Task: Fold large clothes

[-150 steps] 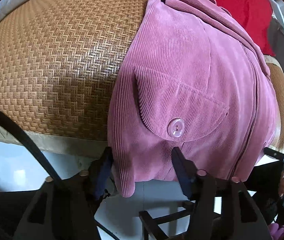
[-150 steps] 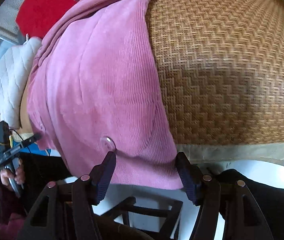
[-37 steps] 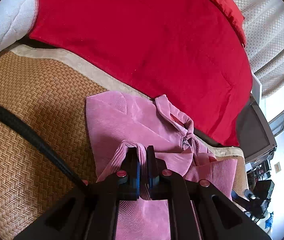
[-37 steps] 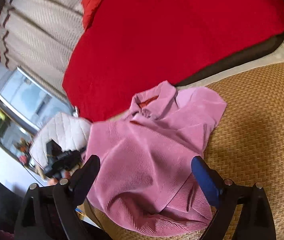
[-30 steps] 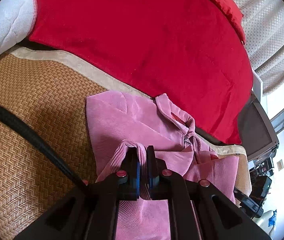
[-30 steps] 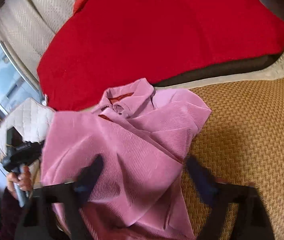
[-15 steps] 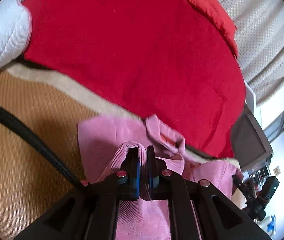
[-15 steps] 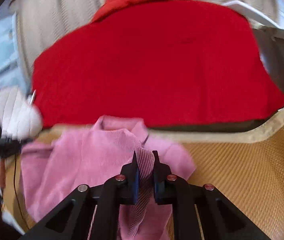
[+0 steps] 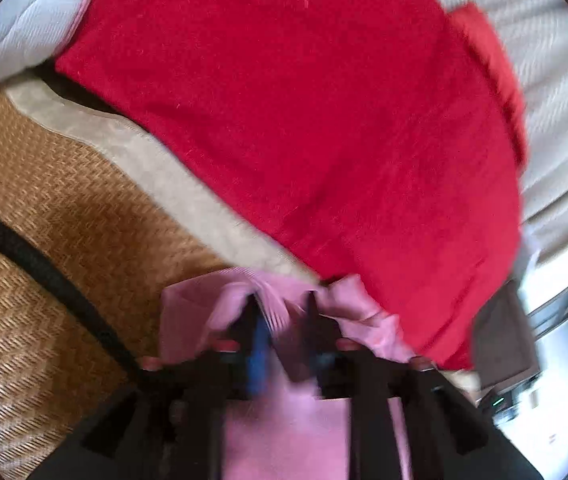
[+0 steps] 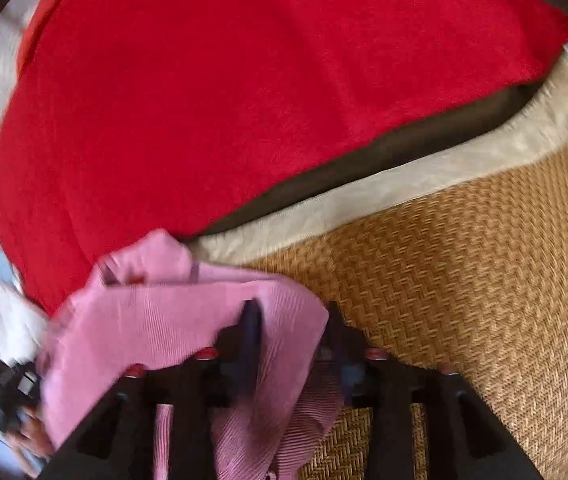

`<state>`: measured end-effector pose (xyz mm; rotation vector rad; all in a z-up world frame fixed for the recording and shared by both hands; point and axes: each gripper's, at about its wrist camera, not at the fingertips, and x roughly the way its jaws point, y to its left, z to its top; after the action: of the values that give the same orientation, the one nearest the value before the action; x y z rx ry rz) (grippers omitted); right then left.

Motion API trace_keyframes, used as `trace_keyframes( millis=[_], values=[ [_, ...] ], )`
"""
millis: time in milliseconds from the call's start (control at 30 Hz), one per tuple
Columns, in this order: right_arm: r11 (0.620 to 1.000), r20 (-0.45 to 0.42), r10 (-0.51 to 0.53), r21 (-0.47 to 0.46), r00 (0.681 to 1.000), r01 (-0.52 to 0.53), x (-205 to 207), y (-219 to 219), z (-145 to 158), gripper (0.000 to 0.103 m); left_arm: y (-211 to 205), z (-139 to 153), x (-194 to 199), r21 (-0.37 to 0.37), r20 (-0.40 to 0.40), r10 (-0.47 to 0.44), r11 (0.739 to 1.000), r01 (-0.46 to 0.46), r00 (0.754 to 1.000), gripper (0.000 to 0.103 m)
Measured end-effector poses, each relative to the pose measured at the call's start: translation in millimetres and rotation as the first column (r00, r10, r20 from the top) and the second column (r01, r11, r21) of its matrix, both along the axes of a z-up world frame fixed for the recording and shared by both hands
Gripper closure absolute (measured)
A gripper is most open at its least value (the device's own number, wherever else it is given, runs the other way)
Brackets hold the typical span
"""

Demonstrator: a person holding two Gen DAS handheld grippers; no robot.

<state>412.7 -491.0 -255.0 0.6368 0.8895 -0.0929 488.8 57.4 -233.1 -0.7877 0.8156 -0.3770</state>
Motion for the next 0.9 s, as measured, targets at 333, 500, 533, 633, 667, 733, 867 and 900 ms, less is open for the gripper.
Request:
trace_keyframes(
  millis=[333,500,533,633,667,733,867,900],
  values=[
    [0.986,0.248,0.128,-0.136,0.960,-0.096,-65.5,50.0,78.7,0.046,-37.7,59.9,-57.0,0.230,0.159,-0.050,0.973,0.012,0.986,0.026],
    [0.936,0.175,0.306,-0.233,0.936,-0.262,-78.7,115.7,78.8,0.062,-84.3,57.5,-97.7,0.426,0.120,-0.196,0.896,0.128,0.973,0.026],
    [0.926,0.149,0.323,-0.253,0.935,-0.280,-78.7,125.4,76.3,0.062,-89.7,51.8,-103.5,0.457,0.098,-0.199,0.879,0.134,0.975,0.026],
    [0.901,0.041,0.324,-0.318,0.945,-0.295,-75.7,137.6,51.2,0.062,-101.0,24.2,-104.6,0.530,-0.006,-0.195,0.831,0.168,0.981,0.026],
    [0.896,-0.003,0.314,-0.329,0.949,-0.297,-72.3,137.1,40.0,0.064,-97.8,15.6,-104.0,0.561,-0.046,-0.183,0.809,0.177,0.982,0.026],
    [0.891,-0.093,0.292,-0.334,0.952,-0.306,-62.1,130.9,7.4,0.074,-101.8,0.8,-102.3,0.632,-0.085,-0.186,0.749,0.198,0.979,0.026],
    [0.899,-0.068,0.288,-0.324,0.955,-0.294,-66.0,125.7,14.0,0.075,-102.1,6.5,-108.0,0.659,-0.067,-0.195,0.727,0.190,0.979,0.026],
    [0.906,-0.044,0.282,-0.316,0.958,-0.281,-68.2,125.3,20.0,0.075,-98.7,10.5,-108.1,0.642,-0.049,-0.193,0.746,0.179,0.980,0.026]
  ],
)
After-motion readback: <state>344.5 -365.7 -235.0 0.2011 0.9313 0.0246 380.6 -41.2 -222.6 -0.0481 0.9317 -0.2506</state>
